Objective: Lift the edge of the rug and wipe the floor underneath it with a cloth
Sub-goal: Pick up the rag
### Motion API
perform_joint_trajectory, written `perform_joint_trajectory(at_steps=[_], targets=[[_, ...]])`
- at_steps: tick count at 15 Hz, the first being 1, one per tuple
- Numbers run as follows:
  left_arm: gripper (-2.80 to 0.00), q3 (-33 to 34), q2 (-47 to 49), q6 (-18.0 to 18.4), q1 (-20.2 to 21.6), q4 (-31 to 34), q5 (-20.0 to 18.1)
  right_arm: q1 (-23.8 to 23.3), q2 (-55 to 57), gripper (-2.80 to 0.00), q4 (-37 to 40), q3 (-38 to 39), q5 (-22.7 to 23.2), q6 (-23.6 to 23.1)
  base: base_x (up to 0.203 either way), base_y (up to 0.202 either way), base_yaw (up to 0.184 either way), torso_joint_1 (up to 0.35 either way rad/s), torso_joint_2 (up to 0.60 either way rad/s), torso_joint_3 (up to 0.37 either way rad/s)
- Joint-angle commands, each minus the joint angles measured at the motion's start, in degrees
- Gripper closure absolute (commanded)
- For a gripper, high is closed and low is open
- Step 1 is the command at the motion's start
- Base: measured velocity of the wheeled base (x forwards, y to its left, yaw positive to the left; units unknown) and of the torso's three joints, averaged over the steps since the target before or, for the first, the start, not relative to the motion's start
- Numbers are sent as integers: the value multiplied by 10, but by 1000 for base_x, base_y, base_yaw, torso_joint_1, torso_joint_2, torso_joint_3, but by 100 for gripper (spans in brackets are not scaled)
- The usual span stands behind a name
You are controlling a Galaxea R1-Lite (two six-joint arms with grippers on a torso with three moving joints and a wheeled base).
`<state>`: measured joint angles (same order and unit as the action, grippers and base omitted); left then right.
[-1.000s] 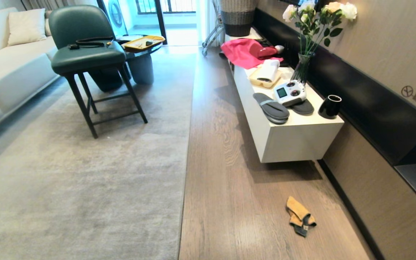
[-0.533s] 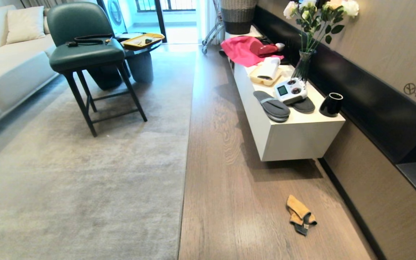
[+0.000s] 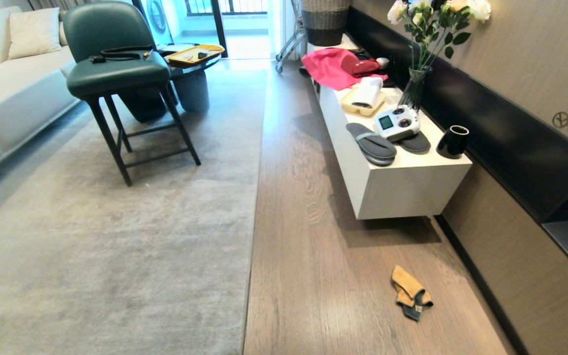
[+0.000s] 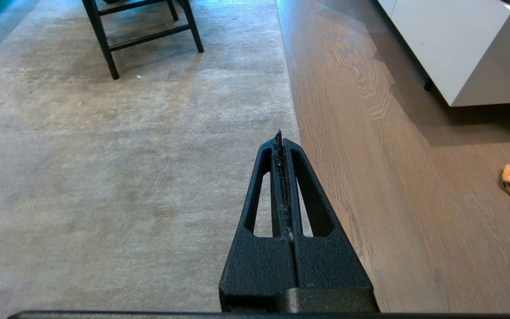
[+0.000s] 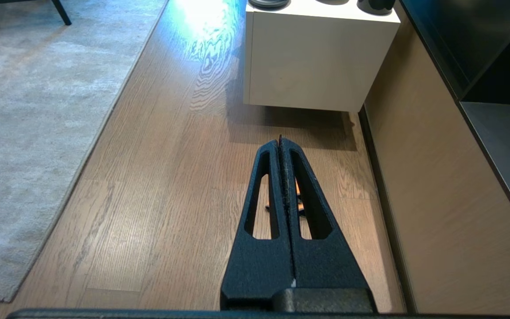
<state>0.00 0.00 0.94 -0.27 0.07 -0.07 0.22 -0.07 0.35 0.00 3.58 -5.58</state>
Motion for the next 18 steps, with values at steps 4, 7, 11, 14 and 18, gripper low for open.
perform_joint_trajectory(at_steps=[4, 7, 11, 14, 18], targets=[[0, 0, 0, 0, 0, 0, 0, 0, 1, 0, 0, 0, 1, 0, 0, 0, 0, 0, 0, 0], [0, 0, 0, -6, 0, 0, 0, 0, 1, 0, 0, 0, 0, 0, 0, 0, 0, 0, 0, 0], [0, 0, 0, -6, -1, 0, 0, 0, 1, 0, 0, 0, 1, 0, 0, 0, 0, 0, 0, 0], [0, 0, 0, -7, 0, 0, 0, 0, 1, 0, 0, 0, 0, 0, 0, 0, 0, 0, 0, 0], [0, 0, 0, -7, 0, 0, 1, 0, 1, 0, 0, 0, 1, 0, 0, 0, 0, 0, 0, 0]])
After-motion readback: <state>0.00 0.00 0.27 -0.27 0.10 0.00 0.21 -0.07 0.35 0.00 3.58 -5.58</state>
